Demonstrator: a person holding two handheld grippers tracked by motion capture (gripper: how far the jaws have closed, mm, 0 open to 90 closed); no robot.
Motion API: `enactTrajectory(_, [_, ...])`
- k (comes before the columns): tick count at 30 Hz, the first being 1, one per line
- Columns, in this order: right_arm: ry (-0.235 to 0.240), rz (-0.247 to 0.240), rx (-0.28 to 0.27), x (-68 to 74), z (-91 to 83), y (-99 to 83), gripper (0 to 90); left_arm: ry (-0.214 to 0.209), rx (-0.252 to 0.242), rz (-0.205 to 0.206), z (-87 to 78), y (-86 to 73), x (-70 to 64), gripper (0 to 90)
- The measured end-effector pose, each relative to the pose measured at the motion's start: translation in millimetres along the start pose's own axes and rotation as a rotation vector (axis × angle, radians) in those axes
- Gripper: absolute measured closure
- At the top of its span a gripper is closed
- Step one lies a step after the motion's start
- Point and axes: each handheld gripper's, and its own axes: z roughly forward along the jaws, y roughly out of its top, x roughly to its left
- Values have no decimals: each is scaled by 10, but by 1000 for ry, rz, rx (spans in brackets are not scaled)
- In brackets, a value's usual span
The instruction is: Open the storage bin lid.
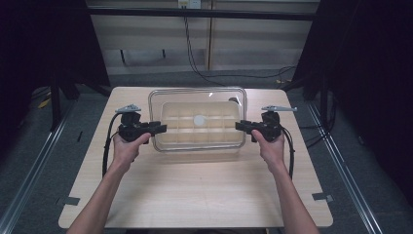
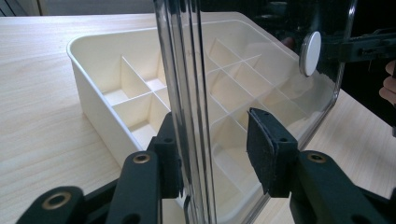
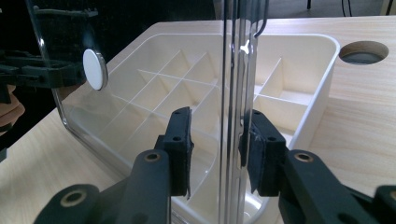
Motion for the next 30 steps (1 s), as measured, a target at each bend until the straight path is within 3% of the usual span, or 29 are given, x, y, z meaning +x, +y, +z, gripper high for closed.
enactTrajectory(19, [27, -8, -41, 125, -119, 13, 673, -12, -24, -17, -130, 13, -60, 585])
enactTrajectory(30, [23, -2, -18, 178, -266, -78, 679, -18, 7, -2, -144, -55, -175, 579])
